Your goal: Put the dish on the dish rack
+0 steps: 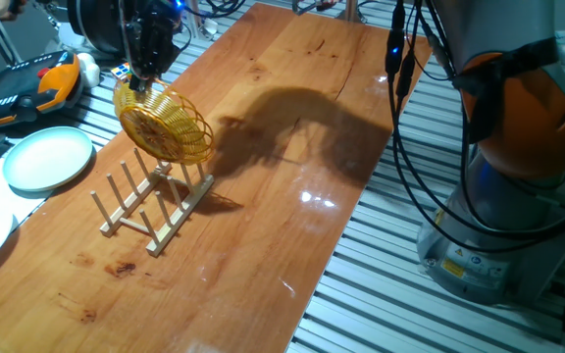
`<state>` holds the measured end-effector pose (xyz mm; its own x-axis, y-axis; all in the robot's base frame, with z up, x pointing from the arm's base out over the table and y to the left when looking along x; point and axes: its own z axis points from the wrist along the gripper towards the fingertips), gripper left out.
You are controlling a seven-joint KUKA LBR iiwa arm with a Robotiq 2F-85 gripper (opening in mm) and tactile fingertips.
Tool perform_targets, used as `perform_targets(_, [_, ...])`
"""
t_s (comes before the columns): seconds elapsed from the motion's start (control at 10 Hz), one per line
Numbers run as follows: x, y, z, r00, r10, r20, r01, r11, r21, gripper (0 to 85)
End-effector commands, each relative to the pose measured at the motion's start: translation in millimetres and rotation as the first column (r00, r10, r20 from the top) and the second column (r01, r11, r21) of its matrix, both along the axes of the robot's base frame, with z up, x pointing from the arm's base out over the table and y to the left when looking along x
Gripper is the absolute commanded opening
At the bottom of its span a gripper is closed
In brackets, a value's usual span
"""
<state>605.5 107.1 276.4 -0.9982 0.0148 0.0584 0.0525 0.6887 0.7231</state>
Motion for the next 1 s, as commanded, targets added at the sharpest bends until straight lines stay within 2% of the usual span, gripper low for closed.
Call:
perform_targets(0.0, [-0.6, -0.9, -1.0, 1.000, 0.001, -0.001, -0.001, 1.000, 0.002, 0.7])
perform_targets(0.8, [0.0, -0.2, -0.7, 1.000, 0.000, -0.014, 0.001, 1.000, 0.009, 1.0])
perform_targets(0.9, [0.1, 0.0, -0.5, 1.000, -0.001, -0.015, 0.002, 1.000, 0.009, 5.7])
